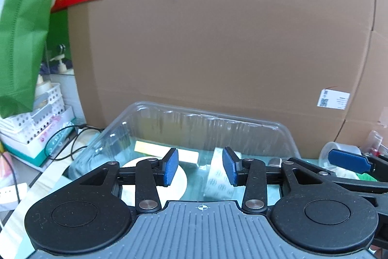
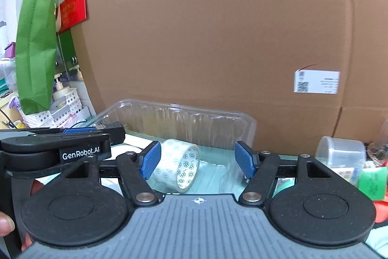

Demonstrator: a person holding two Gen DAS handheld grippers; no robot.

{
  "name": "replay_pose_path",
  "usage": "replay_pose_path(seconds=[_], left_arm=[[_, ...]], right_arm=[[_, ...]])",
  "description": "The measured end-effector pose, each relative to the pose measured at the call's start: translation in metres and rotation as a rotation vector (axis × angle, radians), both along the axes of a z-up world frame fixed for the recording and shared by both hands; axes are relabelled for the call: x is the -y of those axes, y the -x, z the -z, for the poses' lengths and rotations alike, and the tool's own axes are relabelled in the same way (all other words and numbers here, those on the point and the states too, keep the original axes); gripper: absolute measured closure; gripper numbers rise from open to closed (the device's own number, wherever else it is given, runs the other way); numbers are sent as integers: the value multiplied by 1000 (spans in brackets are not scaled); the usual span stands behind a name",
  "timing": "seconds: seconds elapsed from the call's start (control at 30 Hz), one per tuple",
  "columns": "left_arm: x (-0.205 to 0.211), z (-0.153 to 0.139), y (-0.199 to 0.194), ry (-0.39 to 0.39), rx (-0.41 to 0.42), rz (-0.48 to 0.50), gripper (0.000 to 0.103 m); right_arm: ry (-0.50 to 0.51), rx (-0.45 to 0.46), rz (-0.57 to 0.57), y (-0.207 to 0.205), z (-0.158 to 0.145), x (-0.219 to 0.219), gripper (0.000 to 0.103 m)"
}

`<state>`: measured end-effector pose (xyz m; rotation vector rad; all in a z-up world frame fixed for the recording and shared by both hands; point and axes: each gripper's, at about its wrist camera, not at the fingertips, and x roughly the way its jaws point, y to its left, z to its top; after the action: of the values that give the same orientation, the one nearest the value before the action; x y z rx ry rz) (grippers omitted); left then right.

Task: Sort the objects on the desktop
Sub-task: 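Withdraw the right tool from the tray back toward the table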

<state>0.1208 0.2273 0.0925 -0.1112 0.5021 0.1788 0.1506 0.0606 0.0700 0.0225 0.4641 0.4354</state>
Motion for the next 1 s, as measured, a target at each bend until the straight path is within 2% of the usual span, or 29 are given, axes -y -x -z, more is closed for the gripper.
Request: replay_pose_path(seconds=[0.07,0.3,0.53,0.73,0.9,1.0], left_arm=[[3,-1,11,1,10,-8,39],[14,-4,49,-13,33,-30,34],[31,-7,92,-84,61,-54,26],[47,-6,118,-103,70,-43,21],[75,0,135,-102,79,-2,18],[97,8,141,-115,90,25,14]], right_arm=[[-13,14,6,12,-2,7,30],[-56,75,43,54,-11,33,22],[-83,108,43,93,-12,54,17],[-76,136,58,122,-12,73,15],[-44,183,111,146,-11,95,5],[-12,223,158,159,-7,115,3]])
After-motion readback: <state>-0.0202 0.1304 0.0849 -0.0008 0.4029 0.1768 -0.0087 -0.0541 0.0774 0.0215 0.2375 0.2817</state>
